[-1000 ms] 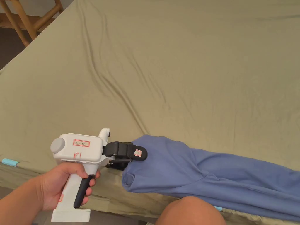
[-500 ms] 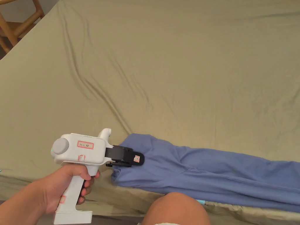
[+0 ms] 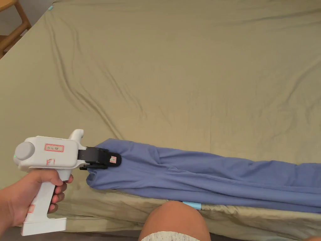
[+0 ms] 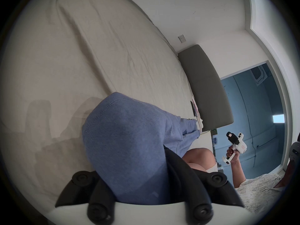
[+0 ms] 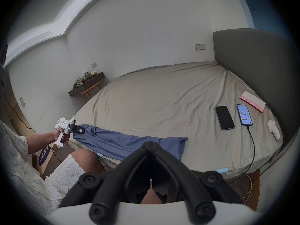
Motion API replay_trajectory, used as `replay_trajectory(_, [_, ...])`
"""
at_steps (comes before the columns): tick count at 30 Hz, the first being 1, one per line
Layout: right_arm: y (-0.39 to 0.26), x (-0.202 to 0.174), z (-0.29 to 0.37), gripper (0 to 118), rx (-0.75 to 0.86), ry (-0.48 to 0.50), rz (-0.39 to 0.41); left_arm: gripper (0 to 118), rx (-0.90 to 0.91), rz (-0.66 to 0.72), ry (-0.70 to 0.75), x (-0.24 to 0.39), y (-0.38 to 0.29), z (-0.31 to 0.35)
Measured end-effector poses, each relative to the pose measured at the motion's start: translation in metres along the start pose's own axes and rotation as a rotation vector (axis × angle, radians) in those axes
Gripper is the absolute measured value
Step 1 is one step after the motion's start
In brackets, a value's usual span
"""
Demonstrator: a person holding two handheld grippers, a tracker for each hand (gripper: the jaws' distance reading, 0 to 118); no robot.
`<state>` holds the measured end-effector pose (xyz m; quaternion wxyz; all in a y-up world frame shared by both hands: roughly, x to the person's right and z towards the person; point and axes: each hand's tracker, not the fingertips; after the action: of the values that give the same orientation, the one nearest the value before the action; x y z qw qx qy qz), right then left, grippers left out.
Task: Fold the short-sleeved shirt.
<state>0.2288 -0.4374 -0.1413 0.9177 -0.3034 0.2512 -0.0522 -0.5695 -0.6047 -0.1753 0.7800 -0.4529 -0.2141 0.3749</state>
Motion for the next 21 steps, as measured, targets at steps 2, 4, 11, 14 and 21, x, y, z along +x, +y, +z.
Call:
replay_trajectory(2, [0.0, 0.001, 0.001, 0, 0.005, 0.004, -0.001, 10, 0.006, 0.008, 0.021, 0.0, 0.005, 0.012])
replay_trajectory(4, [0.001, 0.003, 0.001, 0, 0.009, 0.005, 0.002, 10, 0.017, -0.009, 0.062, 0.0, 0.01, 0.029])
replay_trajectory(11, [0.005, 0.009, 0.0, 0, 0.036, 0.033, 0.006, 10, 0.02, -0.031, 0.325, 0.001, 0.039, 0.102])
replay_trajectory(14, [0.006, 0.007, -0.003, 0, 0.055, 0.054, 0.009, 10, 0.009, -0.05, 0.412, 0.025, 0.043, 0.107])
replay_trajectory(21, [0.001, 0.011, -0.011, 0, 0.081, 0.099, -0.007, 10, -0.014, -0.139, 0.536, 0.111, 0.042, 0.061])
